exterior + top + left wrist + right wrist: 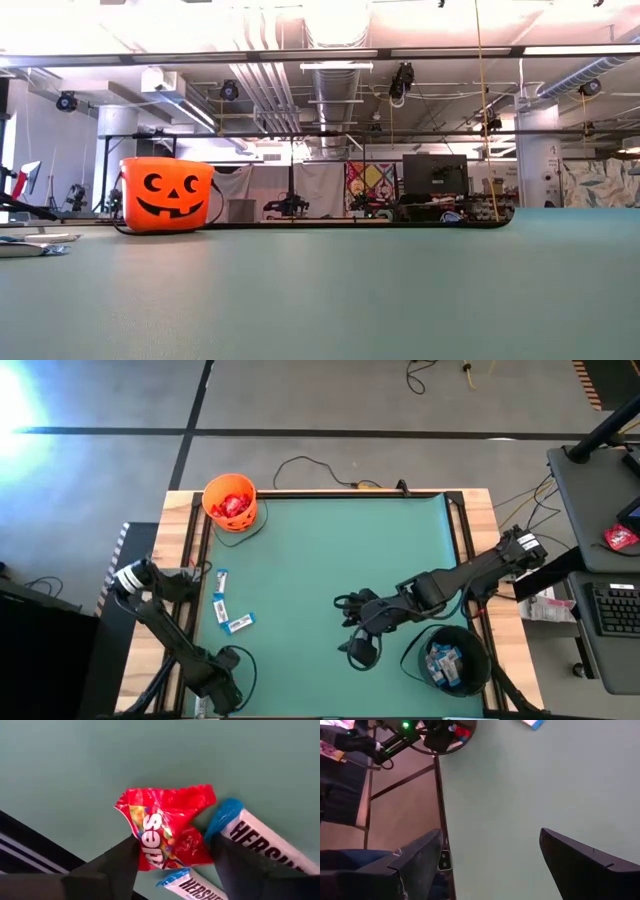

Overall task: Sort candy by brand, put in halloween buckets
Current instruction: Put the red candy into the orange bucket, then put the white chocolate into the black bucket

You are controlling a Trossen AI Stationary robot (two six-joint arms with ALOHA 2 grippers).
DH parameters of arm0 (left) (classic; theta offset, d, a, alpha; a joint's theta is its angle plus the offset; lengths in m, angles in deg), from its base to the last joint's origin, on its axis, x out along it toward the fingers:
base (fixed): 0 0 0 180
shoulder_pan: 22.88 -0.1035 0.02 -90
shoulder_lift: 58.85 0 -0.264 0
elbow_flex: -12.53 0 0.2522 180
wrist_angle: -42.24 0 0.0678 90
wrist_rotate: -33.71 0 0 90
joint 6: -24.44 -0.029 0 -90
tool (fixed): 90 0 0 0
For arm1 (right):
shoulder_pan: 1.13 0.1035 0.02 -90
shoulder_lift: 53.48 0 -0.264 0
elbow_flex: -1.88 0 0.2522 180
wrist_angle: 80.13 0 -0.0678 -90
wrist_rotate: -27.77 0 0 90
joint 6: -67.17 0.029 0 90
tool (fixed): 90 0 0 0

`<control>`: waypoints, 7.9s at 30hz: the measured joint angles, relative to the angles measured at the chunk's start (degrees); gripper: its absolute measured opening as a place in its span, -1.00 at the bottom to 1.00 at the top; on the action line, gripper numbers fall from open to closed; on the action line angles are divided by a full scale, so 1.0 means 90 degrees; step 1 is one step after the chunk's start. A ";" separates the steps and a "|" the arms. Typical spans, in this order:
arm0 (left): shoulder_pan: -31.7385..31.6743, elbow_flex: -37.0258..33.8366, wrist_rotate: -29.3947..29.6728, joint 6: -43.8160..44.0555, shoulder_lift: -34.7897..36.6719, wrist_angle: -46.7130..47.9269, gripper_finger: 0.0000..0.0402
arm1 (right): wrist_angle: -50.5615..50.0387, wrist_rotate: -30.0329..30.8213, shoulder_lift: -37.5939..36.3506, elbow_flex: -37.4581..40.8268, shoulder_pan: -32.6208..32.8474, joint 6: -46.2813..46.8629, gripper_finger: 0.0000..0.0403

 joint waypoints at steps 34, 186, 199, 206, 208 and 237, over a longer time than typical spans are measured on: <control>-0.2519 -0.0164 0.2548 -0.2826 0.1874 0.1575 -0.96 | -0.0428 -0.0453 -0.0063 -0.1339 0.0076 -0.0351 0.61; -0.1135 0.0576 0.9542 -0.0166 -0.2793 -0.1488 0.37 | -0.2135 0.0834 0.0670 -0.2198 -0.0747 -0.1229 0.61; -0.1444 0.0610 0.9217 -0.1146 -0.2820 -0.2026 -0.11 | -0.1960 0.0832 0.0675 -0.2198 -0.0797 -0.1518 0.61; -0.1516 0.0555 0.9103 -0.1662 -0.2820 -0.2173 -0.36 | -0.1947 0.0832 0.0675 -0.2198 -0.0797 -0.1519 0.61; -0.1517 0.0555 0.9086 -0.1781 -0.2820 -0.2213 -0.44 | -0.1923 0.0832 0.0675 -0.2198 -0.0797 -0.1521 0.61; -0.1656 -0.0808 0.7695 -0.1476 0.3536 0.0036 -0.56 | 0.0152 0.2864 0.2421 -0.2503 -0.0505 -0.7305 0.61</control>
